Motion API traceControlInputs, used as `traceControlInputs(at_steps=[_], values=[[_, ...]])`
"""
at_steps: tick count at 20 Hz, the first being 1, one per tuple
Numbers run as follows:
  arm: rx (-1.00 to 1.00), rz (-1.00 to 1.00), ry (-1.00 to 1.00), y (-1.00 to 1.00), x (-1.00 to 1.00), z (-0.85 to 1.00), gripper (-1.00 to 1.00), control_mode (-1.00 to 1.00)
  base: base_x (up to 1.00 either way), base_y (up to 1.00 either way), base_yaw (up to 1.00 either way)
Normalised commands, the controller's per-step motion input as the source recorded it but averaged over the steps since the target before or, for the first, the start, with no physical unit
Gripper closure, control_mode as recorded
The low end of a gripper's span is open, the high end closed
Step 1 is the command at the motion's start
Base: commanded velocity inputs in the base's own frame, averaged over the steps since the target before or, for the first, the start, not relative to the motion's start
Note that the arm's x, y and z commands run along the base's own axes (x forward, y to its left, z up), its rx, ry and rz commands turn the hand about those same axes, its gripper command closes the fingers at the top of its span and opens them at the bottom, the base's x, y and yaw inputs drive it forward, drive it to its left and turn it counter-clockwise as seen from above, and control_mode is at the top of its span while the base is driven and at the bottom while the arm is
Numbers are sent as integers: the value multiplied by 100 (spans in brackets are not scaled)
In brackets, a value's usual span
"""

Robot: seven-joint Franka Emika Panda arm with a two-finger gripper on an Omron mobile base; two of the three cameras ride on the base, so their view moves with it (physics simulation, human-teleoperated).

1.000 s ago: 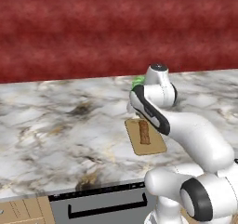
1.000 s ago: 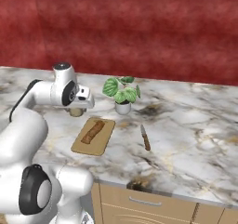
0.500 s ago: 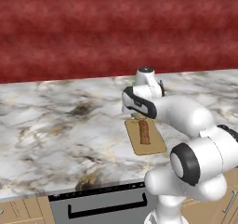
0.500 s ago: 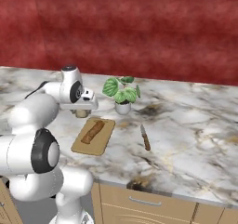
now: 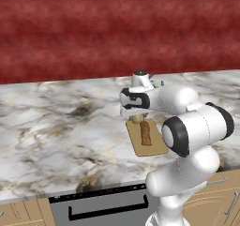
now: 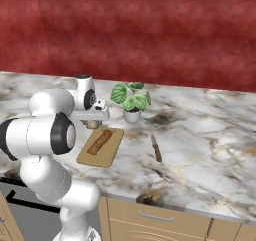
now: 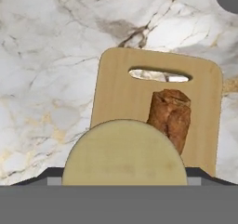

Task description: Retrieve the sausage and cheese from the fridge and place them on the cutting board on the counter.

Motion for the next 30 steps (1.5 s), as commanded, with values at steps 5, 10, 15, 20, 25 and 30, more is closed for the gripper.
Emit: traceControlInputs(at_steps=[5,10,15,20,25,30], values=[[0,0,6,0,30,-33,100,-100,0,0,0],[0,0,4,0,31,-29,100,-100,0,0,0],[0,0,4,0,20,-25,-100,-100,0,0,0],[1,0,1,-6,-3,-5,-100,-100,0,0,0],[0,5,0,-18,-13,-7,-100,-100,0,0,0],[0,4,-4,-6,-7,-7,-100,-100,0,0,0]])
